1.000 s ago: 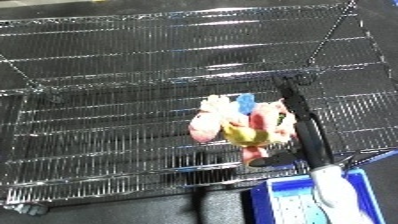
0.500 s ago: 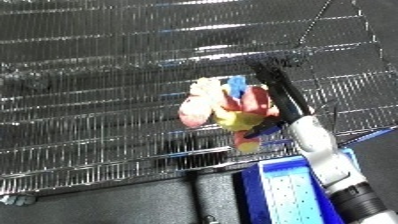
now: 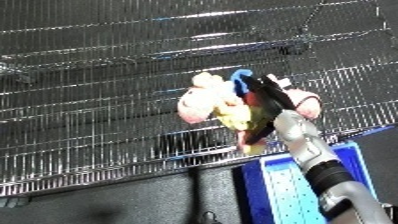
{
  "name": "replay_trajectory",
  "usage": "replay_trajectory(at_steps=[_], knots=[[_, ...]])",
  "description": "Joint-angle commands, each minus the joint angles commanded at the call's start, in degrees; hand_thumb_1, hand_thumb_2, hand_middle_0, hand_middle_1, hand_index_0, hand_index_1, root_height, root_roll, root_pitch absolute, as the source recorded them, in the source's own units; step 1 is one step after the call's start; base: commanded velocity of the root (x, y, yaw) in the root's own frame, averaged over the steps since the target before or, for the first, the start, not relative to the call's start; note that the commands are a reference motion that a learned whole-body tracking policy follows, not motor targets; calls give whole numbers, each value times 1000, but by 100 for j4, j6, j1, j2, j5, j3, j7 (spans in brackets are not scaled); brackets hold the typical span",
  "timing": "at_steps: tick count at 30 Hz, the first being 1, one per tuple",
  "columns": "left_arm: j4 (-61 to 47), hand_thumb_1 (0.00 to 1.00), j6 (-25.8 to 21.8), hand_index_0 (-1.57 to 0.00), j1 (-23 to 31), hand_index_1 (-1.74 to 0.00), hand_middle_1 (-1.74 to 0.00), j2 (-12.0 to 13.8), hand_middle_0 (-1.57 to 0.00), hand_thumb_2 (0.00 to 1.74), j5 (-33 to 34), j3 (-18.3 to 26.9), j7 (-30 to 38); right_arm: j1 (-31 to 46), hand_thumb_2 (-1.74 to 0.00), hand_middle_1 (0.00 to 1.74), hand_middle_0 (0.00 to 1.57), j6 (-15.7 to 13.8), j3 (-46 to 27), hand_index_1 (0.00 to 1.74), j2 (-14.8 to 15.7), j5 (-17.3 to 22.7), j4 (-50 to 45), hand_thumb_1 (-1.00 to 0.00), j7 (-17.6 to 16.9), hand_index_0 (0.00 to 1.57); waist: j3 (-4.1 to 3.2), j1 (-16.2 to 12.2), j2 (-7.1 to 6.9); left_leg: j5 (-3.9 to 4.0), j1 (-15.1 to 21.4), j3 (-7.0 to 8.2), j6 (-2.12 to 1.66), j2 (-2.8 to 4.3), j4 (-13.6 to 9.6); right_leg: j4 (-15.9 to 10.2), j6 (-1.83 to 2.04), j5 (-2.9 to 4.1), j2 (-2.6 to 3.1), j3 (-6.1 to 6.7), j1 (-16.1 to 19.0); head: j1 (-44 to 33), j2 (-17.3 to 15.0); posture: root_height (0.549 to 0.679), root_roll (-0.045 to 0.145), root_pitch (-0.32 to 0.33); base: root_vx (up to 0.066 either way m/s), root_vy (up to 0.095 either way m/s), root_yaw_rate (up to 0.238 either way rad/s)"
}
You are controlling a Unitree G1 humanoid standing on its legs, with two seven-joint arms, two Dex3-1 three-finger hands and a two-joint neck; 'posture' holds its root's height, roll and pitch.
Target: Pick up the object and place it into the box
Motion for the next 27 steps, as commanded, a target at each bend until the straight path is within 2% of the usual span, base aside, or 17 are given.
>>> replay_trajectory(at_steps=[6,16,22,27], knots=[[-20,1000,-28,-1570,40,-1740,-1740,-12,-1570,1740,-52,76,41,34,-522,522,471,-1,-149,522,87,213,419,-300,-25,471,0,18,32,-11,-85,-6,9,0,10,13,1,-1,-4,-8,-71,224,228,627,53,-52,1,1,14],[131,1000,-40,-1570,2,-1740,-1740,-115,-1570,1740,-59,237,137,420,-1392,1392,1256,-21,-462,1392,299,339,121,-800,-149,1256,0,-84,-59,-47,-16,53,7,81,-45,-47,6,-22,7,-9,-6,77,237,628,50,-50,4,4,-28],[180,1000,-30,-1570,-26,-1740,-1740,-165,-1570,1740,-113,296,160,539,-1392,1392,1256,-35,-651,1392,283,435,-395,-800,-334,1256,0,-166,-134,-55,113,96,2,116,-124,-103,13,-54,13,0,105,80,235,629,50,-58,1,6,-41],[249,1000,-12,-1570,-77,-1740,-1740,-191,-1570,1740,-108,354,182,907,-1392,1392,1256,-118,-1029,1392,116,469,-1316,-800,-528,1256,0,-242,-192,-61,209,119,-3,127,-161,-129,17,-71,8,-1,191,232,242,630,51,-67,-6,-3,-33]])
